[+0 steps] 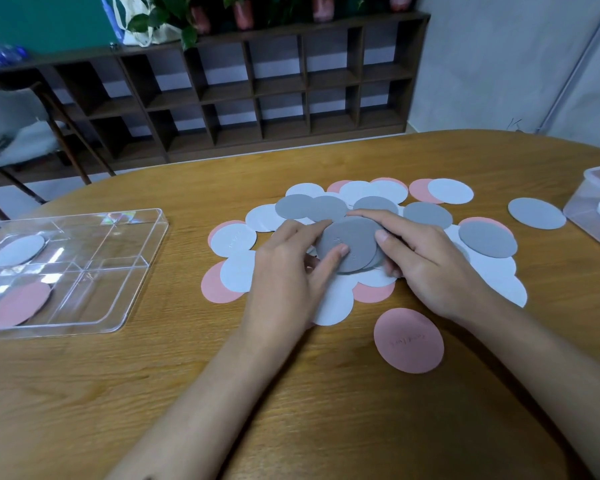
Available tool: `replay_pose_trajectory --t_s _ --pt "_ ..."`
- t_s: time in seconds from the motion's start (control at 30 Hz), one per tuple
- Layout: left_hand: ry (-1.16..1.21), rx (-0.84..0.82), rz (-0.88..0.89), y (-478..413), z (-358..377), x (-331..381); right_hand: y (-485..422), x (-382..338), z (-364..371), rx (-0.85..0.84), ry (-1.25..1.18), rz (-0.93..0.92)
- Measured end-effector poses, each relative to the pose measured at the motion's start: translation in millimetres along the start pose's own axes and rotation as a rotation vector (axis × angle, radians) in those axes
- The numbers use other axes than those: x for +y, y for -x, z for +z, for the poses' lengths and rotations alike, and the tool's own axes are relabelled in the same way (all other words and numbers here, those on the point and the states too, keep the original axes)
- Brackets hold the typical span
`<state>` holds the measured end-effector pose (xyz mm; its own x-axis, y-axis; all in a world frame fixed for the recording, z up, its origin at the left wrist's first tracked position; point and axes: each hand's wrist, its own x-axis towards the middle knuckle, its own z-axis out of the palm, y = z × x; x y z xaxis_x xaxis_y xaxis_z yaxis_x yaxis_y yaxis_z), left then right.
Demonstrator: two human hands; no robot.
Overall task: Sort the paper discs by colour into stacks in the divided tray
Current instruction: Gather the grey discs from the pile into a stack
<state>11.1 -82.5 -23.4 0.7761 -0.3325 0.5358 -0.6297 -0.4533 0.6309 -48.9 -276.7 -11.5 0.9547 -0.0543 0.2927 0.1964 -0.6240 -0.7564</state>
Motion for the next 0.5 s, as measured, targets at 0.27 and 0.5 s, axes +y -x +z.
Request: replay_pose_trajectory --t_s 0.27,0.5 --pt "-0.204 -0.078 -0.002 0 2 6 2 -4 8 -0.061 0.118 -0.038" --pt "-0.280 -0.168 0.003 3 7 12 0 -2 12 -0.085 0.226 -0.019"
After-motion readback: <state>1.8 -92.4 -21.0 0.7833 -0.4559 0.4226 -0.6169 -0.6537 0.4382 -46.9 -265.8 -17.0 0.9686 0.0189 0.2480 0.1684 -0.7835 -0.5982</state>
